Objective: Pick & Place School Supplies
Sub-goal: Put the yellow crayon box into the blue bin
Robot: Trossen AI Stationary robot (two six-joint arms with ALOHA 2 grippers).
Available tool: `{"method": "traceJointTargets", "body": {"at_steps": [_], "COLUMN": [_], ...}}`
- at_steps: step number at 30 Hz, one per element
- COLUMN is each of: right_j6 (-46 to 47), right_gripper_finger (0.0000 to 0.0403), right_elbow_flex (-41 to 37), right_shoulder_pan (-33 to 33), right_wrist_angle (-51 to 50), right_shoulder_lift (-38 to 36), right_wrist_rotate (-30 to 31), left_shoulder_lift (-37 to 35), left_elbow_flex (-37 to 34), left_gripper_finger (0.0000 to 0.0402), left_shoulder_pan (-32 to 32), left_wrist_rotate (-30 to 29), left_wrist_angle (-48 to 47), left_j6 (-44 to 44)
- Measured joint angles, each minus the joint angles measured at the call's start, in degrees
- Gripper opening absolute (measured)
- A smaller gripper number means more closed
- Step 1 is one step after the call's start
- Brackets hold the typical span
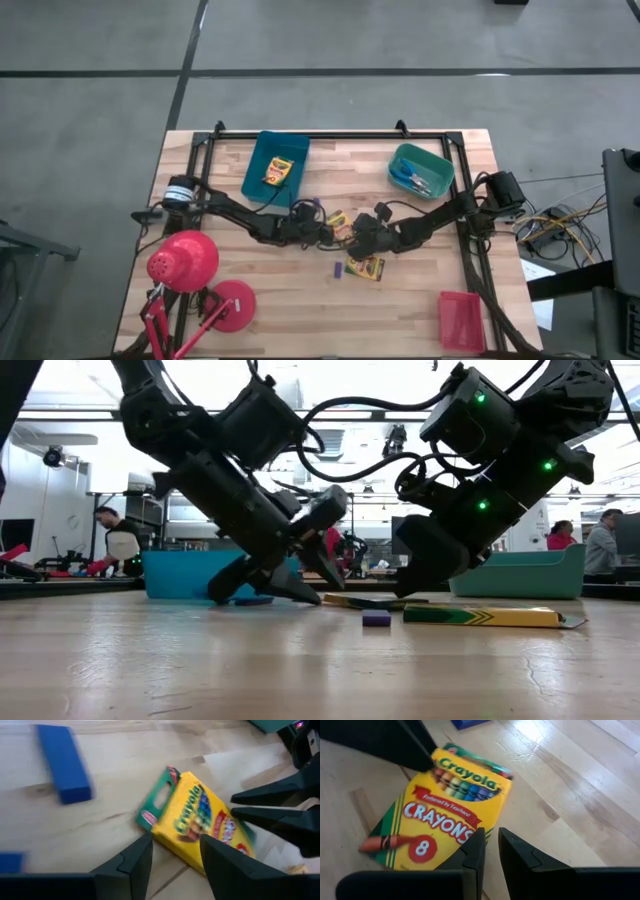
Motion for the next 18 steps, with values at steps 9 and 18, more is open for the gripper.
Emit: {"method": "traceJointTargets", "body": {"at_steps": [9,18], "right_j6": [-0.1,-0.1], "right_gripper_finger": [0.0052,0.0052], "right_elbow_flex": [-0.1,-0.1], "right_shoulder_pan": [0.0,0.0], "right_wrist_angle": [-0.2,-0.3], "right_shoulder_lift": [0.0,0.0], "right_wrist_rotate": [0.1,0.0], "left_shoulder_lift": [6.2,4.8], "left_elbow_flex": [5.8,5.9], "left_gripper_finger": [0.0172,0.0172], "left_shoulder_pan": [0.1,0.1], "left_wrist_rotate": [2.4,3.2], "left_wrist_angle": [-0.1,-0.1], "left_j6": [2.8,4.7]}}
